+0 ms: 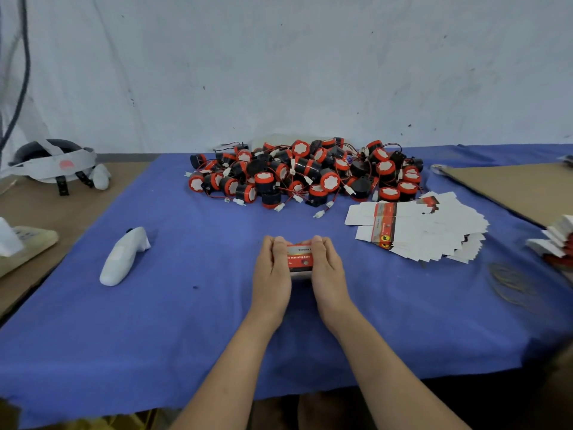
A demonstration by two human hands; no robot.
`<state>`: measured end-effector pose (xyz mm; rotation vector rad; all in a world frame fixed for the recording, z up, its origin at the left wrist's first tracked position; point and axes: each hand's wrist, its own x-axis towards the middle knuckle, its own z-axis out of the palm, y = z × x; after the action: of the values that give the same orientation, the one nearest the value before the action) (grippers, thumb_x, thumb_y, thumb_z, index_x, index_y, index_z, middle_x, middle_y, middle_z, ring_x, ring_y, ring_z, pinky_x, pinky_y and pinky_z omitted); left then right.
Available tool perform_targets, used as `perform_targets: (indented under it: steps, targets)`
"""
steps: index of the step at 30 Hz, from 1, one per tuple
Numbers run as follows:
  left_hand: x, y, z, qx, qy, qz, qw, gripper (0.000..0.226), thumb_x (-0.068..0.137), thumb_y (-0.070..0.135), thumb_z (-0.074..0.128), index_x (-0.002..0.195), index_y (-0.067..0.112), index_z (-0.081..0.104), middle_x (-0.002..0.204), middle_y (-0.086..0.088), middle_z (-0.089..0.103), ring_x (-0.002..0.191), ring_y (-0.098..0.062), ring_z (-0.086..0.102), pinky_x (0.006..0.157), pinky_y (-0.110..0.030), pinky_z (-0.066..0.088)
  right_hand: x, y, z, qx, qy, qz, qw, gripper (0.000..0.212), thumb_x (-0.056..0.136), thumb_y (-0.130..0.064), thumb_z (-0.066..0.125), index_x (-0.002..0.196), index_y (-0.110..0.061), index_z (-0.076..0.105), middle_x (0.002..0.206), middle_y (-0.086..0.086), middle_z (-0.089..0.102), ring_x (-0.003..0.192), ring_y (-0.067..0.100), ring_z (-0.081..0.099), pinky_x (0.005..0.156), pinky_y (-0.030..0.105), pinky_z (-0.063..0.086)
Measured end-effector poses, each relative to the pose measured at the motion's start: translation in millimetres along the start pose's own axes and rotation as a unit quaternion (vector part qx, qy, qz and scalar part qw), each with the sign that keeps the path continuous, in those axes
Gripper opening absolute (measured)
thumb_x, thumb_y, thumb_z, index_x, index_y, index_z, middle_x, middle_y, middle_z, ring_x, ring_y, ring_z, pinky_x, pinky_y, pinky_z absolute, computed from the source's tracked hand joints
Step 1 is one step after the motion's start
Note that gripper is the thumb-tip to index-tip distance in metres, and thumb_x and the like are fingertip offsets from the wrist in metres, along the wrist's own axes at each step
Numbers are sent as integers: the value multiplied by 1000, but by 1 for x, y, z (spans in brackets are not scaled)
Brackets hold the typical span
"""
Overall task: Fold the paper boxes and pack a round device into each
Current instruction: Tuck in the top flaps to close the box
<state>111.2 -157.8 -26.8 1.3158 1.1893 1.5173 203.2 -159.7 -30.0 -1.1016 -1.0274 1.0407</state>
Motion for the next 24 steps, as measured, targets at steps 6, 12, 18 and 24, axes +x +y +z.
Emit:
perform_targets:
  steps: [6,12,18,24]
  targets:
    - [0,3,-3,-19,7,8,1000,26,105,33,45,91,25,65,90,8,71,84,-7,69,67,-19,55,-1,-1,-1,23,16,8,1000,29,106,-36,45,97,-23,69,91,-7,74,86,7,71,68,18,54]
    - [1,4,-3,-55,3,-20,998,21,104,36,48,100,29,67,95,12,73,91,-5,70,73,-23,57,2,-6,-5,125,82,48,988,27,104,-38,50,92,-29,72,99,4,74,95,21,71,84,39,57]
    - [-3,8,-2,-48,-52,-2,997,26,92,46,57,110,29,64,106,10,70,97,-5,69,69,-24,58,-3,-14,-7,167,113,68,977,25,105,-37,48,105,-26,71,113,9,70,104,26,69,88,43,57]
    - [-4,15,0,-12,-90,-39,995,15,96,35,63,96,22,69,94,3,75,91,-16,73,66,-25,59,-22,-28,-26,145,173,56,973,24,103,-37,53,96,-38,75,104,-4,71,95,15,70,62,19,54]
